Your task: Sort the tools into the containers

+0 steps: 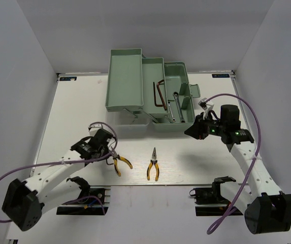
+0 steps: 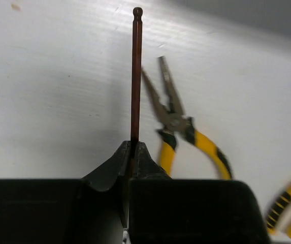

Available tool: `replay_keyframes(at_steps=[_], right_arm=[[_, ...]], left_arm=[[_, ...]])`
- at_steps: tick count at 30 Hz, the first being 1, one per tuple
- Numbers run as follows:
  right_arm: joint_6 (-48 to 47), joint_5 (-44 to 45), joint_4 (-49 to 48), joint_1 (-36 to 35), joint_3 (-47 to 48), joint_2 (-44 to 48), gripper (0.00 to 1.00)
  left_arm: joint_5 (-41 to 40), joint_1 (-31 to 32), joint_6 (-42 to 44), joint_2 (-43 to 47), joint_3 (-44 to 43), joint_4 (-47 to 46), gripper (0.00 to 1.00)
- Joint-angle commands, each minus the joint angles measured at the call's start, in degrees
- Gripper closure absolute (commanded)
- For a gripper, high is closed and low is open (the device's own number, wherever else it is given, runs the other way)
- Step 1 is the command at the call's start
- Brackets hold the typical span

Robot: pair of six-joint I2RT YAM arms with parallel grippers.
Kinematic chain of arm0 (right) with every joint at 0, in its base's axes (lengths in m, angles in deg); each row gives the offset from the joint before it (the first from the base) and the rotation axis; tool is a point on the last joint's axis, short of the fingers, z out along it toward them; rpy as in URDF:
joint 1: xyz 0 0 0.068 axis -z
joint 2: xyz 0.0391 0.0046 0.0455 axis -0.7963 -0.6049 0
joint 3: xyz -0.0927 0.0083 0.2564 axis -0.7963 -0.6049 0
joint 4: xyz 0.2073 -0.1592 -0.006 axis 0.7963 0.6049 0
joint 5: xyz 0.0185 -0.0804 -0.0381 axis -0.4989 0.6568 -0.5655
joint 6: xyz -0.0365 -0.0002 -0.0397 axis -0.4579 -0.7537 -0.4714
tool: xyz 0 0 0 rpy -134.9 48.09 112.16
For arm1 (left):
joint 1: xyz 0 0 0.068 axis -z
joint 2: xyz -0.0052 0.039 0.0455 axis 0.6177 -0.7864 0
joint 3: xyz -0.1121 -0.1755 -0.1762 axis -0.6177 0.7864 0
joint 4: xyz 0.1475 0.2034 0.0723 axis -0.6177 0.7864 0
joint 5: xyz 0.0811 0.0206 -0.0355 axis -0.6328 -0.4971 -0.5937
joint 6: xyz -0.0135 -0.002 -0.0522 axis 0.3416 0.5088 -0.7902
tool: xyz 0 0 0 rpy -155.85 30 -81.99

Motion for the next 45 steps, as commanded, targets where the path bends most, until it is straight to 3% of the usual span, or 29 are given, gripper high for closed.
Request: replay_keyframes(at_steps=[1,3,5,16,17,20,22,31,35,41,45], right_arm=[[-0.2,-0.3,-1.5,0.2,-0.1,0.8,0.75],[-0.2,-0.3,-1.4,0.1,-0.2,0.5,0.72],[-0.2,-0.1,-1.4,0.3,-0.1,0.2,0.69],[-1.0,1.9,-1.4,0.5,-0.3,0.1,0.66],[-1.0,2.1,-1.4,0.4,-0.2,-0.1,0.7],[-1.1,2.5,-1.4,0.5,-0.1,-0.5,0.76],[-1.2,2.7,-1.4,0.5,-0.1,-0.7,0.76],[-1.2,2.8,-1.3,1.1,-0.4,0.0,0.76],[-1.1,2.6,-1.2,1.3,-0.6,0.3,0.76],[-1.3,2.1,-1.5,1.3,-0.8,0.1,0.7],[-1.3,1.9,-1.4,1.3,-0.8,-0.3,0.66]], left_arm=[[0.8,0.4,1.4,6.7,-8.6,7.4,1.0],[0.3,0.4,2.5,7.2,-11.8,12.1,1.0],[3.2,0.4,5.2,7.2,-14.6,10.5,1.0],[46.7,3.5,32.2,-0.7,-28.2,-1.3,1.0],[51.9,4.1,33.7,-1.5,-29.8,-1.9,1.0],[57.3,4.6,34.6,-3.8,-35.2,-7.4,1.0],[56.6,4.6,33.9,-9.2,-39.2,-9.5,1.0],[35.6,3.2,23.1,-35.3,-58.4,-15.4,1.0],[24.5,3.2,23.1,-44.7,-70.5,-13.0,1.0],[17.6,3.2,26.0,-53.8,-86.7,-7.9,1.0],[11.4,3.2,28.2,-58.2,-92.5,-2.4,1.0]])
